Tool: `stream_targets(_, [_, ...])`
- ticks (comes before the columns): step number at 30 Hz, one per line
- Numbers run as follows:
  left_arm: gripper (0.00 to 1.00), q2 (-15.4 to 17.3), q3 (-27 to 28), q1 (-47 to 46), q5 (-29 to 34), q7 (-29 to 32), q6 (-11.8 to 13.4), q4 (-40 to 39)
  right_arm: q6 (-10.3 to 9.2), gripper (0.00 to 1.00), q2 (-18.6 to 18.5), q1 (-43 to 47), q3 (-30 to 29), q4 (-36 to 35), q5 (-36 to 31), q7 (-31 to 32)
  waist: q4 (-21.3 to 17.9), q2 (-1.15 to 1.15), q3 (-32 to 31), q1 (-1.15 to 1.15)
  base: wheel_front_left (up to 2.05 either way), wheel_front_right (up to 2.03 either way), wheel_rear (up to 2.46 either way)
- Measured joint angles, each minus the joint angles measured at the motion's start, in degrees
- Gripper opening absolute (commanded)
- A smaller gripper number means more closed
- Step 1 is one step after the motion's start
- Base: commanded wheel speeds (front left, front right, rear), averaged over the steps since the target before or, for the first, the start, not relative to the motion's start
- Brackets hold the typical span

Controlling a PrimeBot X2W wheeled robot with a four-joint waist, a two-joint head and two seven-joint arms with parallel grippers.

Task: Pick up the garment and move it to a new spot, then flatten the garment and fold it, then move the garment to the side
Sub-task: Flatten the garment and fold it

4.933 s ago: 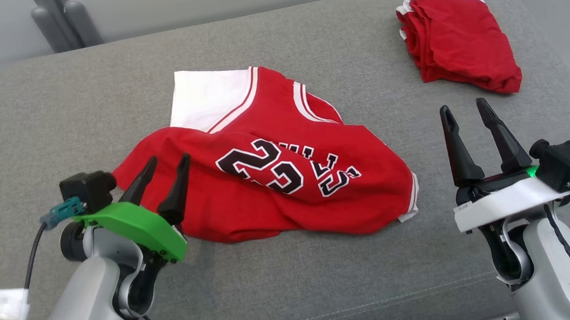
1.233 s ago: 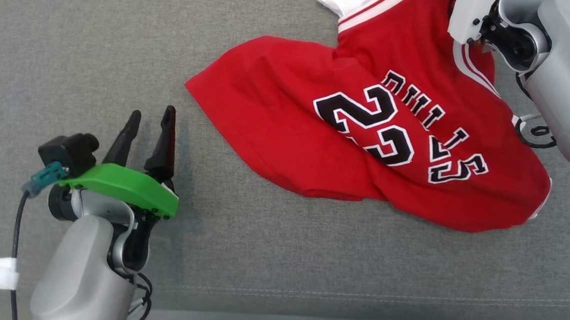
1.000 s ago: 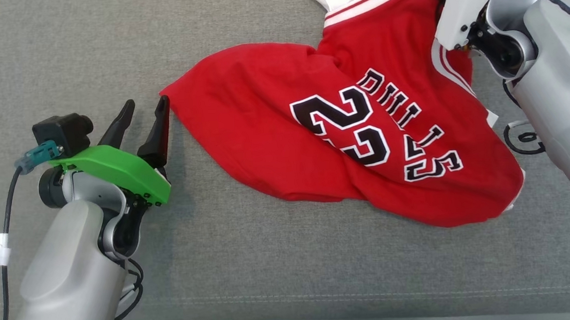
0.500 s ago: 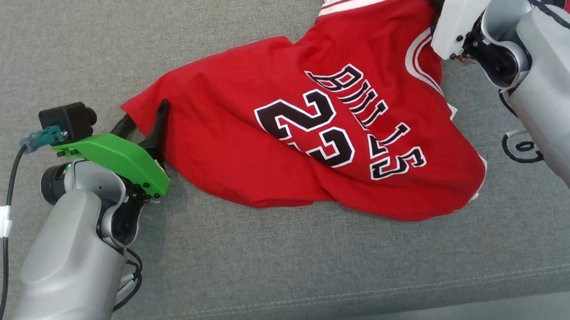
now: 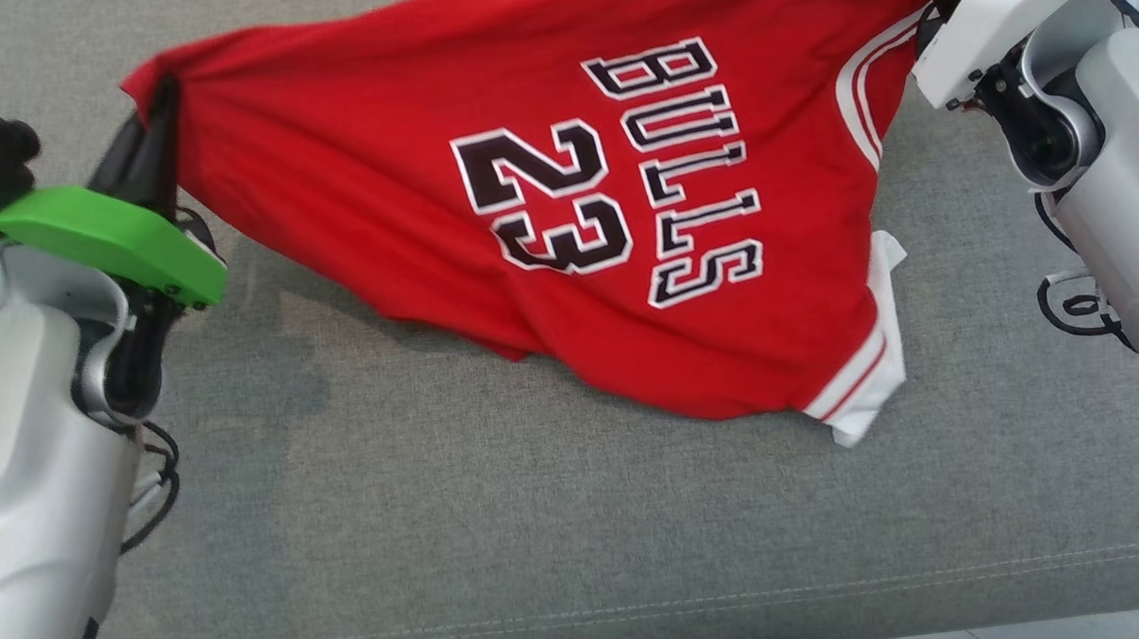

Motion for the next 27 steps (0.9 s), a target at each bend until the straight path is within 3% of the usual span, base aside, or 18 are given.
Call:
stream_targets(7, [0.00, 2.7, 0.3, -3.0, -0.3, -2.9, 0.0, -5.9, 0.02, 0.00, -0.2, -0.5, -1.2, -2.9, 0.3, -9.1, -0.2, 0.00, -4.6, 0.00, 0.00, 0.00, 0.00])
stream_targets(15, [0.00, 3.4, 0.0, -2.8, -4.2, -3.9, 0.0, -11.7, 0.02, 0.00, -0.8, -0.6, -2.4, -6.5, 1.6, -9.0, -1.2, 0.00, -9.5, 0.00, 0.00, 0.00, 0.00])
stream_targets(19, [0.00, 4.2, -1.1, 0.9, -7.4, -0.4, 0.0, -13.1, 0.02, 0.00, -2.6, 2.6, -2.2, -9.1, 3.8, -8.6, -1.8, 0.00, -11.9, 0.00, 0.00, 0.00, 0.00])
stream_targets(27, [0.00, 11.2, -2.0, 15.0, -12.5, 7.2, 0.0, -15.4, 0.07, 0.00, -4.2, 16.8, 0.6, -16.8, 10.0, -8.3, -3.4, 0.00, -12.8, 0.00, 0.00, 0.00, 0.00])
